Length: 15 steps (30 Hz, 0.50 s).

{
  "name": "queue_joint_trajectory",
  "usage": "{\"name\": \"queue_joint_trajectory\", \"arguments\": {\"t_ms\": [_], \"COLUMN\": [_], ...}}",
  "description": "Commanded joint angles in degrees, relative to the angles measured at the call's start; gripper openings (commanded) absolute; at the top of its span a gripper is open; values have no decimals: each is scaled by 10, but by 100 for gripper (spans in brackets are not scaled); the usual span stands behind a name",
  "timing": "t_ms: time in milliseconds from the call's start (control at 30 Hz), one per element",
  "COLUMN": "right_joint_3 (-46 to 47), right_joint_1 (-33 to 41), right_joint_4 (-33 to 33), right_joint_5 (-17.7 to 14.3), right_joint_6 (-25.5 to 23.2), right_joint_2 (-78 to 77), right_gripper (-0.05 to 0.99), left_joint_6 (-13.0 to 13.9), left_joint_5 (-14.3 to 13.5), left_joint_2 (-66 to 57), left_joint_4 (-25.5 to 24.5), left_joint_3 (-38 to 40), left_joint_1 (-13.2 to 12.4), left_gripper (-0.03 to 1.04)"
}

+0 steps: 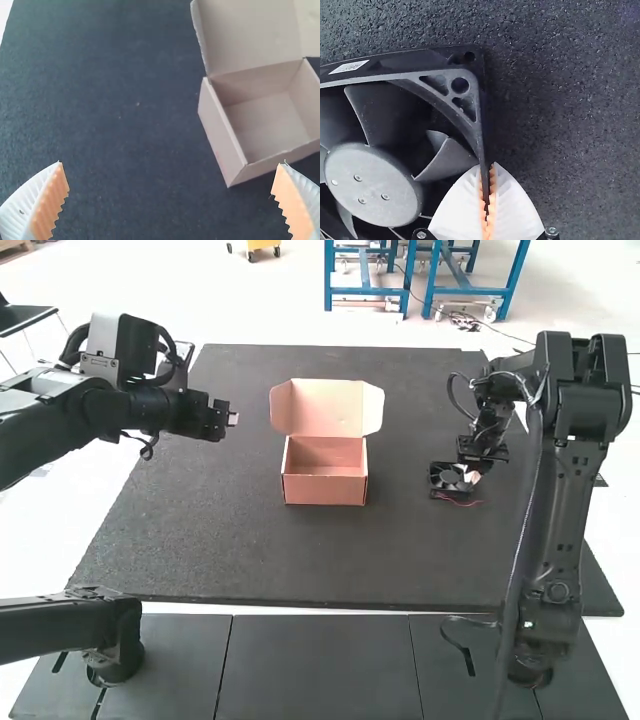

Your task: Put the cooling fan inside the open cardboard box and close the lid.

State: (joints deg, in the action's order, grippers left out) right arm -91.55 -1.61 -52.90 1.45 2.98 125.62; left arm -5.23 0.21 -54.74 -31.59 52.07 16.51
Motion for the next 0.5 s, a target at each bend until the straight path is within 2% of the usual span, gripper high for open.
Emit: {"name": "queue_joint_trajectory", "arguments": {"t_ms": [0, 200, 467], "right_joint_3": [-9, -13, -1], "right_joint_1": [3, -4, -21], "right_joint_4": [-10, -11, -27], "right_joint_5": [30, 47, 94], "right_joint_6": [-14, -18, -17], "right_joint_2": [9, -35, -125], "right_gripper": [-2, -2, -2], "left_joint_6": [-4, -4, -8], "left_joint_5": [3, 4, 4], "left_joint_2": [1, 1, -5], "left_joint_4": [3, 13, 19], "left_joint_3": [26, 19, 6], "left_joint_1": [-5, -4, -5], "left_gripper": [96, 96, 96]}}
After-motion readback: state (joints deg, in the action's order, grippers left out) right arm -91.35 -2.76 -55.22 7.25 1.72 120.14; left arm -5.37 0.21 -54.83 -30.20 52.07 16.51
